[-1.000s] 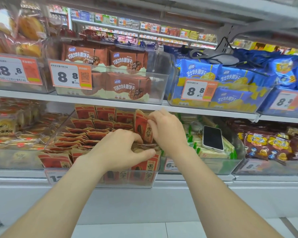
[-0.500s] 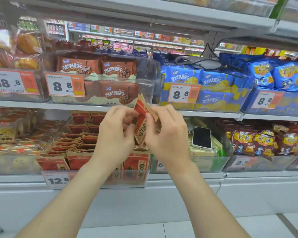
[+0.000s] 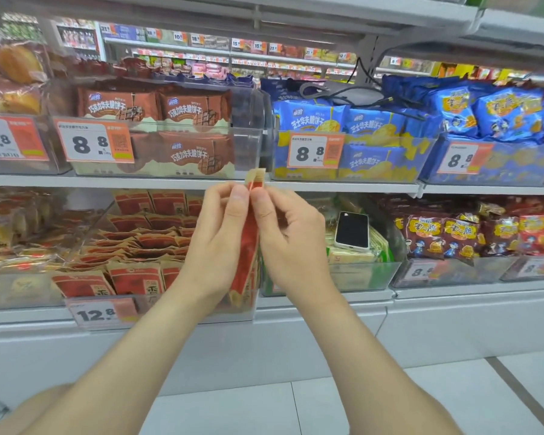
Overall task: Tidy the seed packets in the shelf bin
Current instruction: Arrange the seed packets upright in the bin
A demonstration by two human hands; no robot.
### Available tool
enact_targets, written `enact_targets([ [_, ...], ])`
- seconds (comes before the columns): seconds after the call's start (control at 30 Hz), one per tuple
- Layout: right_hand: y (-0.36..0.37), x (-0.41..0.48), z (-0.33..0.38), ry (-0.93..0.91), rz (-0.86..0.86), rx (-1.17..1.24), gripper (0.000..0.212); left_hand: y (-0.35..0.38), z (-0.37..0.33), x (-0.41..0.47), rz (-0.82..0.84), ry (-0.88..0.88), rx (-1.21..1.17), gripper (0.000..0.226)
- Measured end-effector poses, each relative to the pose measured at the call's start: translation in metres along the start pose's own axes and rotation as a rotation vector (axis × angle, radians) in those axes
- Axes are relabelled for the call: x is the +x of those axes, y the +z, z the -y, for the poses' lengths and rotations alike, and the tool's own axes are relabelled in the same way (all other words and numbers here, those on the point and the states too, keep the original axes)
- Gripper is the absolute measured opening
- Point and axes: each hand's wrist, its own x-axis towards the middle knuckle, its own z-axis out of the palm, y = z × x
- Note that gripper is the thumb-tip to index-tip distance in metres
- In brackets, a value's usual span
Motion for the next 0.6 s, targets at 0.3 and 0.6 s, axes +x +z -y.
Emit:
enact_targets([
  [0.3,0.001,-0.006,0.01,0.503,-0.003,0.377,0.013,0.004,0.003,-0.011,-0.047,-0.077,-0.085,0.022],
  [0.6,0.004,-0.012,0.014,0.528,0.005,0.301,0.013,-0.005,0.007,-0.019,-0.009,-0.166,-0.057,0.035],
])
